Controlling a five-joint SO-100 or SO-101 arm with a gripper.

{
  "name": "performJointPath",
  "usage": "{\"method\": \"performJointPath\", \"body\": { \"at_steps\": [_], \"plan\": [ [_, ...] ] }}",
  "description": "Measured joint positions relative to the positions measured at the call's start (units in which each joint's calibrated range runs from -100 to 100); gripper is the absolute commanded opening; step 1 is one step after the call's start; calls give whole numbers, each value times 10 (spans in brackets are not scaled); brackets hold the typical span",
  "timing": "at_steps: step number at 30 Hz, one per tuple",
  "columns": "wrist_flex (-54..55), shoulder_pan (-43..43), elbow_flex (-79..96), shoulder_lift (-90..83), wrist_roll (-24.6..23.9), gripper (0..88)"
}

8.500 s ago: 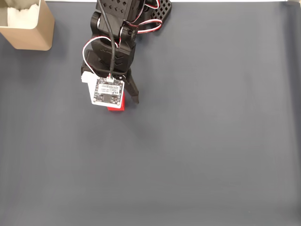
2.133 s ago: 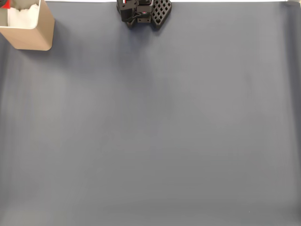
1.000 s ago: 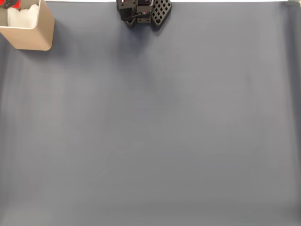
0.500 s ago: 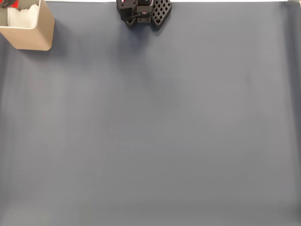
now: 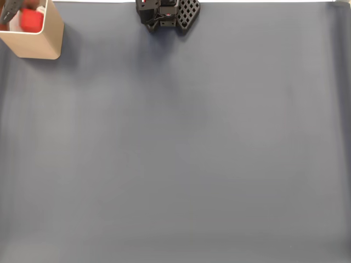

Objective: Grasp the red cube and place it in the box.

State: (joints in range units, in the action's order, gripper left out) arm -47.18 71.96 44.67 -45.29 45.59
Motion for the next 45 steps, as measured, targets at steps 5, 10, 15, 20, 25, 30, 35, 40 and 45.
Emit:
{"method": "performJointPath", "body": {
  "at_steps": [5,10,15,20,25,30,35,40,45],
  "plan": [
    [5,0,0,0,0,452],
    [7,0,0,0,0,464],
    [11,0,0,0,0,464],
    [13,0,0,0,0,464],
    [13,0,0,0,-1,464],
    [13,0,1,-1,-1,458],
    [13,0,8,-9,-1,384],
    [15,0,8,-12,-1,216],
    [19,0,8,-12,-1,61]
  ]
}}
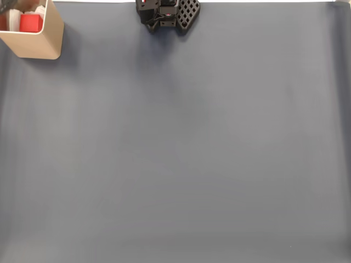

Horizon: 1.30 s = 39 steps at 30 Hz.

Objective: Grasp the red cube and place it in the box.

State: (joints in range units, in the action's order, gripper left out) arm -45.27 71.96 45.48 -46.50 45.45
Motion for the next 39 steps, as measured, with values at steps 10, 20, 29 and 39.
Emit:
{"method": "performJointPath", "body": {
  "at_steps": [10,20,29,39],
  "plan": [
    [8,0,20,-14,3,0],
    [8,-53,20,-26,13,0],
    [8,-168,20,-35,23,0],
    [-18,-334,20,-46,36,0]
  ]
}}
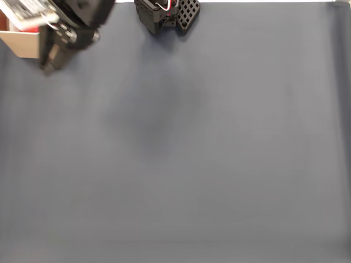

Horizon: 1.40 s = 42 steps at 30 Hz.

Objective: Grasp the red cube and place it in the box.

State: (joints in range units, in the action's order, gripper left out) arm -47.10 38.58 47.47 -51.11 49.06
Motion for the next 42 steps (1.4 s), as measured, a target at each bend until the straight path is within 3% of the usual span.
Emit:
{"method": "performJointPath", "body": {
  "at_steps": [21,42],
  "plan": [
    [-12,-277,137,-110,11,0],
    [-12,-389,355,-292,26,0]
  ]
}}
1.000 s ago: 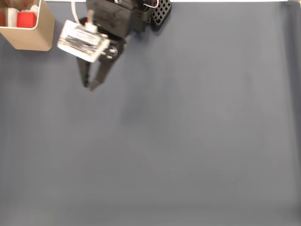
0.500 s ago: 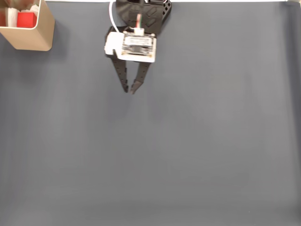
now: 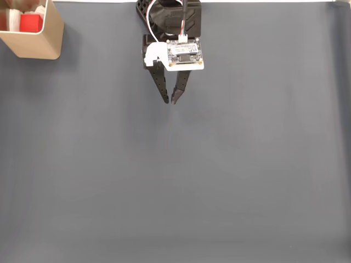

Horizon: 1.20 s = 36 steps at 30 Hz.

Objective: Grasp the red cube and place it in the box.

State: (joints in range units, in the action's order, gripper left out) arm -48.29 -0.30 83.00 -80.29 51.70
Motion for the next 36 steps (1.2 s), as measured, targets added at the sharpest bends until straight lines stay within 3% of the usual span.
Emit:
{"method": "performJointPath", "body": {
  "at_steps": [21,36],
  "plan": [
    [-1,3,154,-129,-19,0],
    [-132,10,160,-184,-31,0]
  ]
}}
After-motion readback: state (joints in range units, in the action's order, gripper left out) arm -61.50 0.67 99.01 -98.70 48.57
